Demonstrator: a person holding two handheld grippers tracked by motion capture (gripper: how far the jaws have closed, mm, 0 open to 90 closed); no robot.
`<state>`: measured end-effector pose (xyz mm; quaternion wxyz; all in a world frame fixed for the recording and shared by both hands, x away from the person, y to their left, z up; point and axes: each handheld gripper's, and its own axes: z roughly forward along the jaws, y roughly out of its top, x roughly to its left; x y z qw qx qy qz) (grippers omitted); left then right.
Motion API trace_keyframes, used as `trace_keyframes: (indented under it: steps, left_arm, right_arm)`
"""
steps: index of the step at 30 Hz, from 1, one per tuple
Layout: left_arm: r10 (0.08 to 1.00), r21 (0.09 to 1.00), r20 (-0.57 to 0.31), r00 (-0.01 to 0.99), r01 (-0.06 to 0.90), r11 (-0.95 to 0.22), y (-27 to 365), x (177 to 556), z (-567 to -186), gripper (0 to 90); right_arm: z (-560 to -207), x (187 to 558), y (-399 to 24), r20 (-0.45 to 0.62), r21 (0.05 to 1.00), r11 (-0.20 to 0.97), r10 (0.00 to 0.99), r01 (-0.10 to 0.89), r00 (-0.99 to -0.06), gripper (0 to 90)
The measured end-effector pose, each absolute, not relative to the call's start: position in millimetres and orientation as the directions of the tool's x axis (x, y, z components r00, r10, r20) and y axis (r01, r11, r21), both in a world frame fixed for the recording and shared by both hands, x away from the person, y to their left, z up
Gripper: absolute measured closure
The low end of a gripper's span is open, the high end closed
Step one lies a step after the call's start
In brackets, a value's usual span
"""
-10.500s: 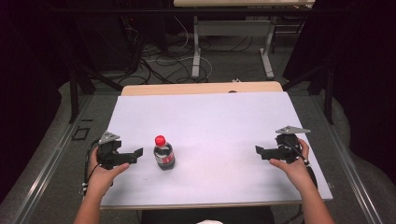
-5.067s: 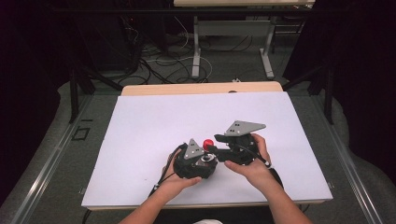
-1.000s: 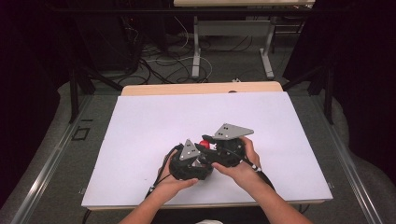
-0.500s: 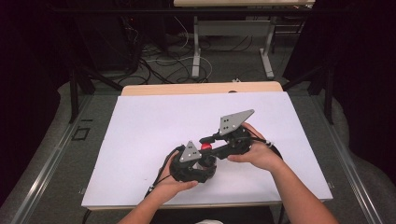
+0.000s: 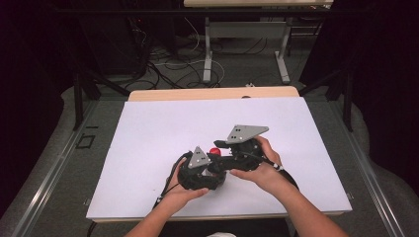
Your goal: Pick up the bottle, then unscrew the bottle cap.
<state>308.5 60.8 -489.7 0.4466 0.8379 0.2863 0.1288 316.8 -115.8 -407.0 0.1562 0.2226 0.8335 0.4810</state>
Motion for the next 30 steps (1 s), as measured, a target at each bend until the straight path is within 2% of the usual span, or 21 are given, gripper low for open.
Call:
trace_keyframes:
  steps: [4, 8, 11, 12, 13, 17, 20, 21, 24, 30]
  left_arm:
    - [0.601, 0.819, -0.046, 0.798, 0.375, -0.435, 61, 309, -490, 30.0]
    - [0.590, 0.812, -0.035, 0.806, 0.367, -0.453, 63, 309, -490, 30.0]
    - [0.584, 0.811, -0.040, 0.811, 0.368, -0.455, 62, 308, -490, 30.0]
    - [0.584, 0.811, -0.040, 0.811, 0.368, -0.455, 62, 308, -490, 30.0]
    - [0.582, 0.815, -0.042, 0.812, 0.365, -0.450, 61, 307, -490, 30.0]
    - [0.578, 0.821, -0.033, 0.816, 0.352, -0.450, 60, 307, -490, 30.0]
    - [0.583, 0.820, -0.037, 0.812, 0.358, -0.447, 60, 307, -490, 30.0]
    - [0.583, 0.820, -0.037, 0.812, 0.358, -0.447, 60, 307, -490, 30.0]
    - [0.595, 0.820, -0.041, 0.803, 0.367, -0.439, 61, 308, -490, 30.0]
    - [0.615, 0.821, -0.054, 0.787, 0.386, -0.421, 64, 310, -490, 30.0]
  right_arm:
    - [-411, 314, -112, -0.007, 0.859, 0.426, 0.567, 0.285, -0.824, 59.9]
    - [-411, 317, -111, -0.011, 0.858, 0.436, 0.543, 0.271, -0.839, 61.0]
    - [-409, 325, -115, -0.031, 0.846, 0.489, 0.445, 0.214, -0.895, 61.3]
    - [-409, 325, -115, -0.031, 0.846, 0.489, 0.445, 0.214, -0.895, 61.3]
    - [-407, 332, -119, -0.039, 0.836, 0.523, 0.356, 0.164, -0.934, 61.4]
    - [-406, 345, -125, -0.054, 0.836, 0.544, 0.209, 0.070, -0.976, 61.0]
    - [-405, 343, -126, -0.040, 0.833, 0.543, 0.242, 0.101, -0.970, 57.2]
    - [-404, 342, -126, -0.023, 0.842, 0.524, 0.269, 0.126, -0.963, 53.1]
    - [-401, 334, -125, -0.024, 0.854, 0.492, 0.357, 0.166, -0.934, 50.1]
    - [-404, 315, -120, -0.030, 0.856, 0.463, 0.491, 0.231, -0.871, 50.1]
